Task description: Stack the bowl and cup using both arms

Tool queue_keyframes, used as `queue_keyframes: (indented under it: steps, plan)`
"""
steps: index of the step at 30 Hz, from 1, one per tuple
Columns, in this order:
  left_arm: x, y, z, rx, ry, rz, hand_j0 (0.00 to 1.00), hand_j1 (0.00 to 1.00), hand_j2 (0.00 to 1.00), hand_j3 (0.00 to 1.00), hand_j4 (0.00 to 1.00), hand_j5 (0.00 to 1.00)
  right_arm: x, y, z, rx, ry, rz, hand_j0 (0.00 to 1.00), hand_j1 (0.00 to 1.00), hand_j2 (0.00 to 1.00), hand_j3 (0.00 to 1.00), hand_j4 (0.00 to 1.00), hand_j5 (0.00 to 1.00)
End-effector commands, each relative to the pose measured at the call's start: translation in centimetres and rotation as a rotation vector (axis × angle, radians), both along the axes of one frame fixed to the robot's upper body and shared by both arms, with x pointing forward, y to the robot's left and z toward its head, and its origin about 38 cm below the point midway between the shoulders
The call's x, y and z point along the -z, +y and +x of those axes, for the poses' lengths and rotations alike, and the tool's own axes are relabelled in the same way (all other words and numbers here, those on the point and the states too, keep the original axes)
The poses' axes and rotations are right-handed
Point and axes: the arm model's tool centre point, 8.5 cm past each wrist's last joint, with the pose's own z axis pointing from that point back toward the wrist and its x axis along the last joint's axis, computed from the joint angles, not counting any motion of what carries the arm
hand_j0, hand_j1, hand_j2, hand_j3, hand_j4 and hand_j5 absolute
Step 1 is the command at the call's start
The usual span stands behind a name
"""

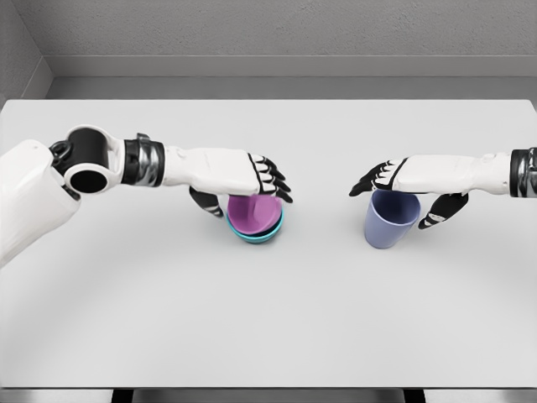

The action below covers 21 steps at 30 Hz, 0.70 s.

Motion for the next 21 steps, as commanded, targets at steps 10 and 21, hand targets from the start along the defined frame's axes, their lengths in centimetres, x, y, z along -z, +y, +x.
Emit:
queue_keyframes:
  steps: [10, 21]
  plan:
    - [-4.3, 7.4, 0.7, -0.134, -0.045, -0.032, 1.0, 1.0, 1.0, 1.0, 1.0, 1.0, -0.1, 0.0, 0.0, 0.002, 0.0, 0.006, 1.0, 1.0, 1.0, 1.0, 1.0, 1.0]
    - [-3.3, 18.4, -1.4, -0.369, 0.005, -0.024, 1.0, 1.0, 1.0, 1.0, 1.0, 1.0, -0.1, 0.0, 0.1, 0.004, 0.002, 0.006, 1.0, 1.0, 1.0, 1.0, 1.0, 1.0]
